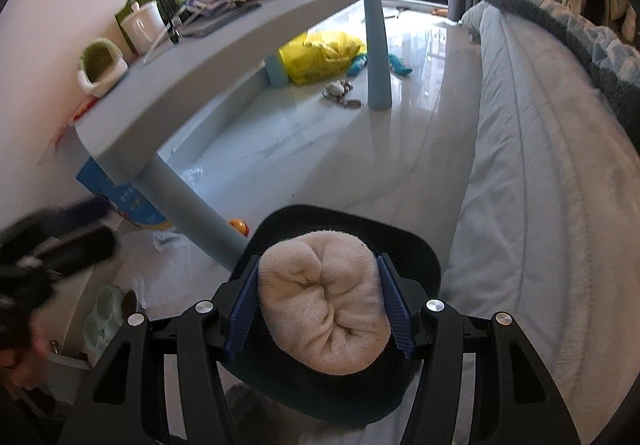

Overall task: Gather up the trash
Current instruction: 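Open the right gripper over the bin to drop the rolled sock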

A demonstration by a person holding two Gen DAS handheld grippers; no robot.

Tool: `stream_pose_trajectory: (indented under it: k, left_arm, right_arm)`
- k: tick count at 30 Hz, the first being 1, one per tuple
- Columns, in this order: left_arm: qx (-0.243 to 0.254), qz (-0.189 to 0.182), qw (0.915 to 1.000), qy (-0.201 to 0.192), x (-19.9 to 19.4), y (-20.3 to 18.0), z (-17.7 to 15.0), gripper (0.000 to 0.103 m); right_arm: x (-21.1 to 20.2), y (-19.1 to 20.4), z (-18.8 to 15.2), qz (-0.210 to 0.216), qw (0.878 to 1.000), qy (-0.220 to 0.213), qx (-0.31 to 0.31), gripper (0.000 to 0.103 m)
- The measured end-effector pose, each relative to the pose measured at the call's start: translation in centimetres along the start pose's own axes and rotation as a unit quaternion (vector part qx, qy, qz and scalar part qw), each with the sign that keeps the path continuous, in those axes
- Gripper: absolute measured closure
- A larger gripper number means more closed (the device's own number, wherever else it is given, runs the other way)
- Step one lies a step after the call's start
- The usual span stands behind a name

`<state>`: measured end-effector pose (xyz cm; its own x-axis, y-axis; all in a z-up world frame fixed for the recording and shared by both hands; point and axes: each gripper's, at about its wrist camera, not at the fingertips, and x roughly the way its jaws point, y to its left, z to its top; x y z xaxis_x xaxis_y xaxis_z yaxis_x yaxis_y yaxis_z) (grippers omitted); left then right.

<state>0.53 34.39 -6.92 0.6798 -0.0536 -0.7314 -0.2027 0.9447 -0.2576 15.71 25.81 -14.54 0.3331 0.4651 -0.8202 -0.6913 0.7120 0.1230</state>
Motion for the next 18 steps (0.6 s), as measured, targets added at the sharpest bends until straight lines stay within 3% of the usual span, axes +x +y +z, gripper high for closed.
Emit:
stream_pose_trajectory:
  k: [18]
  left_arm:
    - [0.013,-0.013,0.998,-0.061,-4.8,-0.7,1.6,0.055]
  right_arm:
    - [6.0,1.1,-2.2,-0.024,0.996,0.083,-0.015,0.045]
